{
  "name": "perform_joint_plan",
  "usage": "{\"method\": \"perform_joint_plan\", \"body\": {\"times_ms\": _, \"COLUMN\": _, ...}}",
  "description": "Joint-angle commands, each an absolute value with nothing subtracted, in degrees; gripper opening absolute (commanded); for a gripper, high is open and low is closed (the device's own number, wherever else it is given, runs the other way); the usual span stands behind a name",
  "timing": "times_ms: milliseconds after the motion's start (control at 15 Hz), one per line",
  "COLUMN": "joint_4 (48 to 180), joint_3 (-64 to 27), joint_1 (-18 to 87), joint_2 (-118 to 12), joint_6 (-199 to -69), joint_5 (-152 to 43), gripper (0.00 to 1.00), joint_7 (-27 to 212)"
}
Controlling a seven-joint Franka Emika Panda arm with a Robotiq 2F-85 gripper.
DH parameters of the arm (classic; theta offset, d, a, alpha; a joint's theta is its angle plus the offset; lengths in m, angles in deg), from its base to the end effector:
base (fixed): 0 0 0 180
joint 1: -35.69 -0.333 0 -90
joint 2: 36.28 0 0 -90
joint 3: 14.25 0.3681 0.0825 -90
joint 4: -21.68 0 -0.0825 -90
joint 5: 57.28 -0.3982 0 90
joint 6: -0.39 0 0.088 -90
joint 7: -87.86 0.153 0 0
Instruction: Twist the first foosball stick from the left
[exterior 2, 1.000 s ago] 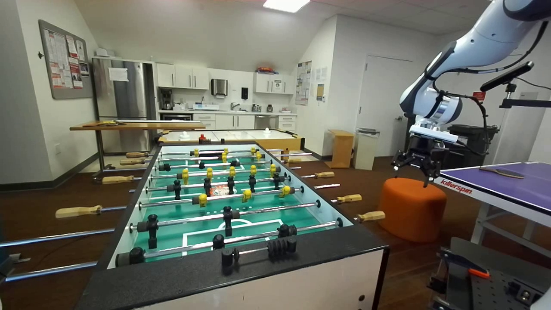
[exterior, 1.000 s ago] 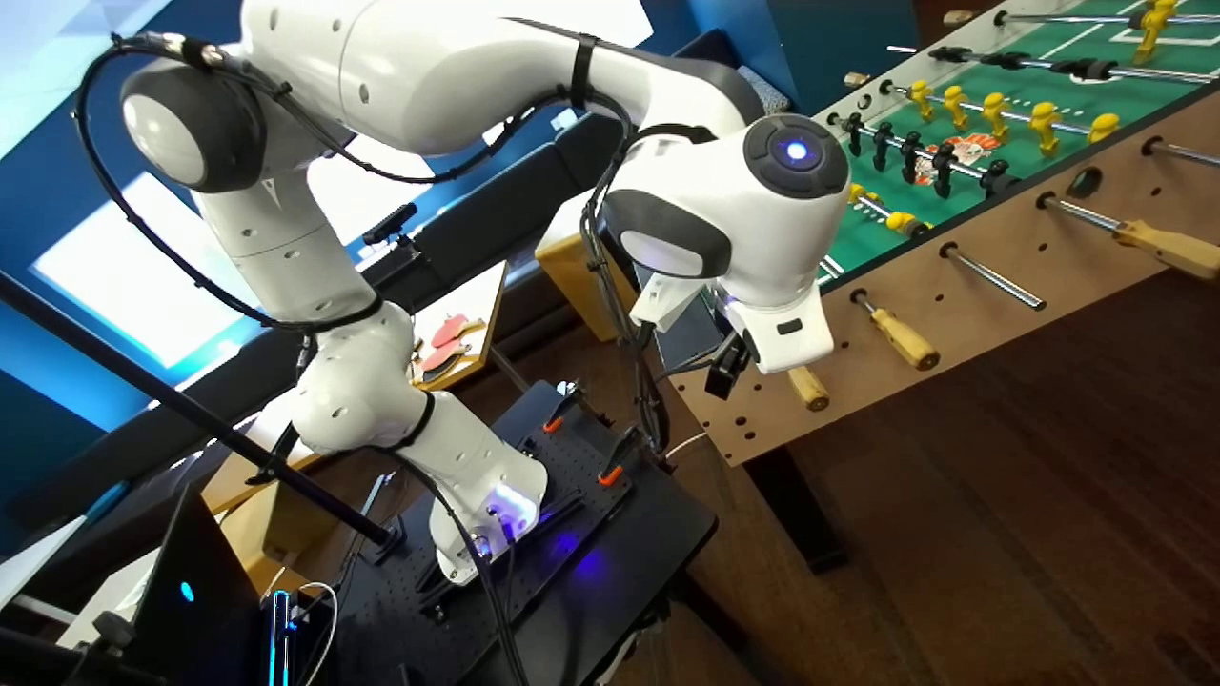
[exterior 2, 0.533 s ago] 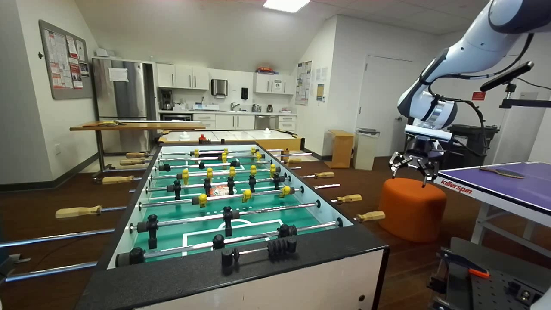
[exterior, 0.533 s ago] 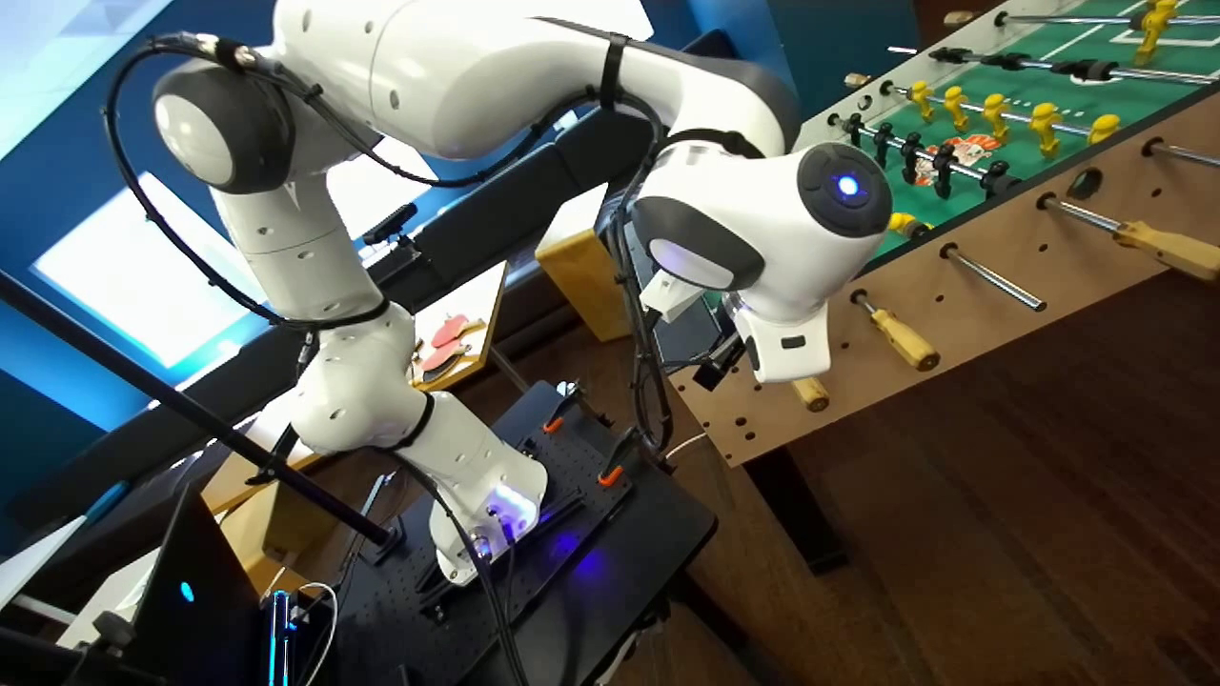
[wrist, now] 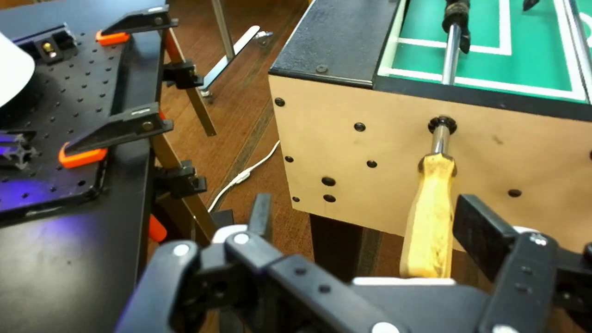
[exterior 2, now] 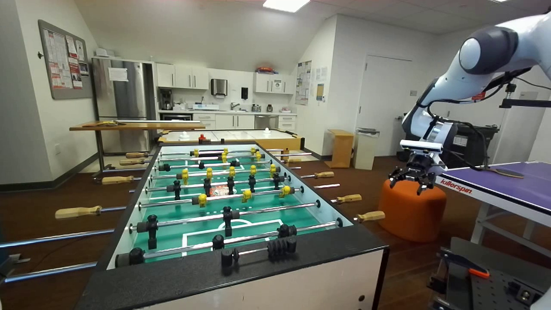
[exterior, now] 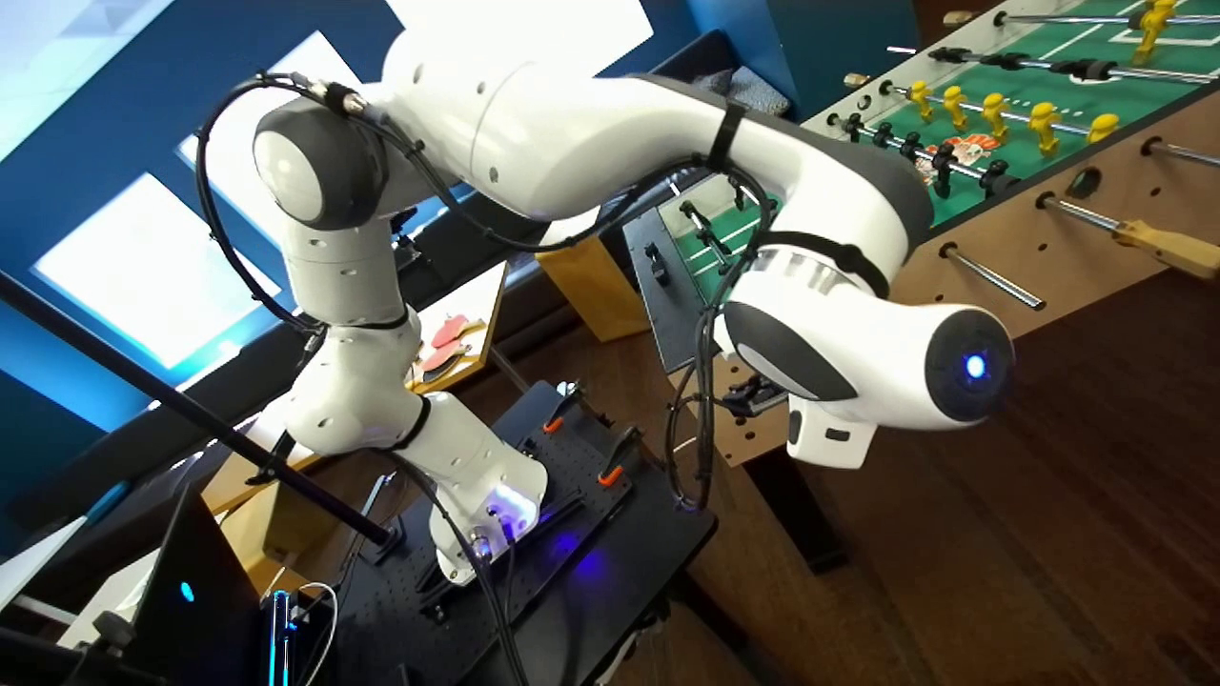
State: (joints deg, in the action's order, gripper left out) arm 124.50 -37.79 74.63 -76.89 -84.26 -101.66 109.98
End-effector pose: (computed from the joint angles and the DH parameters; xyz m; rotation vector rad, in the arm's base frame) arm 0.3640 -0.4366 0.1606 -1.3680 1.8159 0.8359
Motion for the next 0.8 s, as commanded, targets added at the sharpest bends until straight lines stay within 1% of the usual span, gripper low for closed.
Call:
{"method": "perform_joint_plan", "body": {"times_ms": 0, "joint_4": 116.8, "joint_3": -36.3, "joint_1": 78.4, "joint_2": -84.6, "joint_6": -78.5, "joint_5": -107.1, "gripper": 1.0, "joint_7": 117.9}}
{"method": "perform_joint_plan", "body": {"times_ms": 400, "joint_4": 109.8, "joint_3": -35.2, "joint_1": 81.4, "joint_2": -93.3, "joint_6": -72.2, "joint_5": -112.8, "gripper": 1.0, "joint_7": 129.0}}
{"method": "perform_joint_plan", "body": {"times_ms": 467, "joint_4": 113.7, "joint_3": -36.2, "joint_1": 79.9, "joint_2": -90.7, "joint_6": -75.7, "joint_5": -111.5, "gripper": 1.0, "joint_7": 124.5}}
{"method": "perform_joint_plan", "body": {"times_ms": 733, "joint_4": 111.4, "joint_3": -35.9, "joint_1": 80.5, "joint_2": -93.2, "joint_6": -74.3, "joint_5": -112.3, "gripper": 1.0, "joint_7": 126.5}}
